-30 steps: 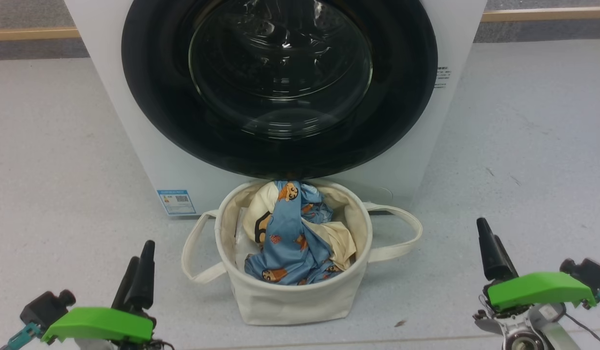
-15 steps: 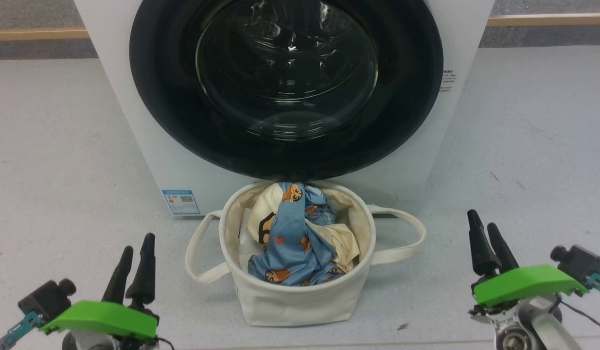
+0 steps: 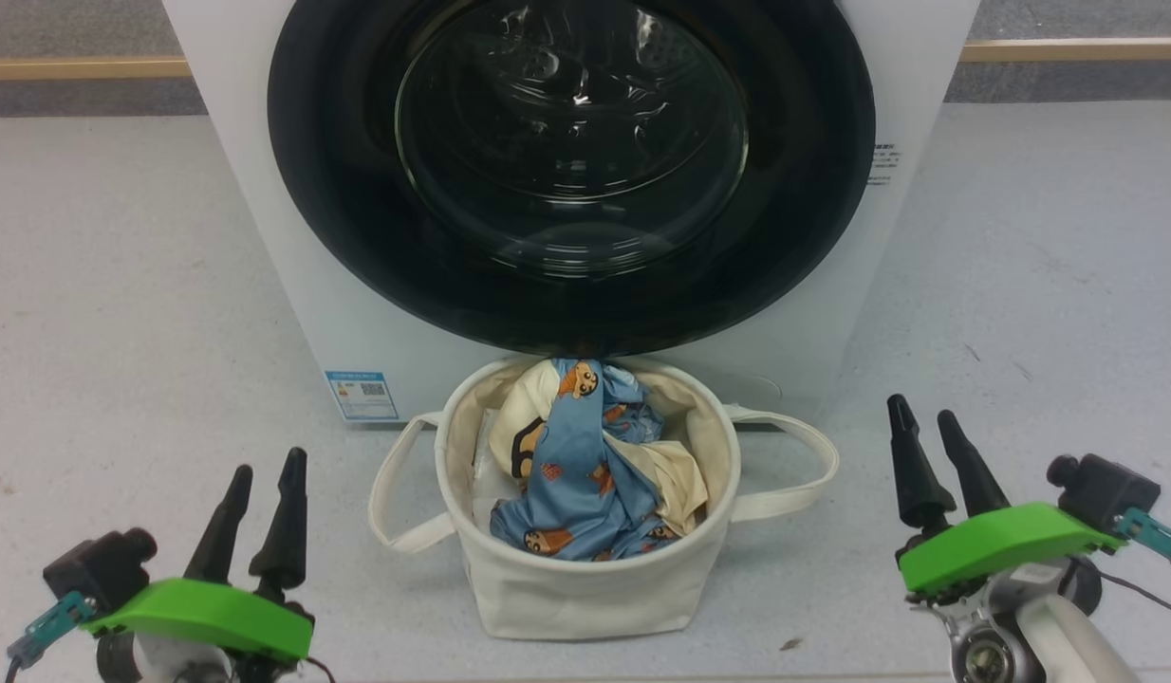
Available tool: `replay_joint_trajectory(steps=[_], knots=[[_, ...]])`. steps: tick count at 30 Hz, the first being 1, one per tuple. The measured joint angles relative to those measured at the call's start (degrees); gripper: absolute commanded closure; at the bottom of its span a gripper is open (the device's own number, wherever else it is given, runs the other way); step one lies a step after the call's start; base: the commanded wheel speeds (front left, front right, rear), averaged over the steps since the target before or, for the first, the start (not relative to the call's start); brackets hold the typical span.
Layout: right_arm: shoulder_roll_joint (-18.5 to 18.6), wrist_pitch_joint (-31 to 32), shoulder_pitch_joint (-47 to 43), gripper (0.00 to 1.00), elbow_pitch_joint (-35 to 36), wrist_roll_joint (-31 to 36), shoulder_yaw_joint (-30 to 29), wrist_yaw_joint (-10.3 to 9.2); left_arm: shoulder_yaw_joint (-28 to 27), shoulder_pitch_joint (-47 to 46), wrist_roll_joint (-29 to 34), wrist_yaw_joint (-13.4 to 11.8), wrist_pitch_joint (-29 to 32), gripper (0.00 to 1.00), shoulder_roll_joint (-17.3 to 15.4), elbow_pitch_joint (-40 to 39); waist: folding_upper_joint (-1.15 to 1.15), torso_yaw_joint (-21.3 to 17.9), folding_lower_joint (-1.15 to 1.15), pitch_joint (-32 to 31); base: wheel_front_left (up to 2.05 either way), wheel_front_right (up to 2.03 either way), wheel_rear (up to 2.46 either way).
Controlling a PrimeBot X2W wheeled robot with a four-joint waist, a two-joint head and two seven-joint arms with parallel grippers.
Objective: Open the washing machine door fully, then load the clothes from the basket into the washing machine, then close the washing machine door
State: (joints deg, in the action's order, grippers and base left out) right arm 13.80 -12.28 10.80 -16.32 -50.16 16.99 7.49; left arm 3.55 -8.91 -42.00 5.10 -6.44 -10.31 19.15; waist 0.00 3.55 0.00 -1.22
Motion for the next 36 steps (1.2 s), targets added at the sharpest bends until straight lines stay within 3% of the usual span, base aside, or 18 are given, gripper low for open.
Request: replay_joint_trajectory(steps=[36], knots=[[-0.4,-1.4,5.1,0.00,-2.5,25.4,1.6,0.00,-0.6,-3.8,22.7,1.3,-5.9,0.00,-2.4,4.3,0.00,1.7,0.00,-0.2,0.00,0.00,0.00]])
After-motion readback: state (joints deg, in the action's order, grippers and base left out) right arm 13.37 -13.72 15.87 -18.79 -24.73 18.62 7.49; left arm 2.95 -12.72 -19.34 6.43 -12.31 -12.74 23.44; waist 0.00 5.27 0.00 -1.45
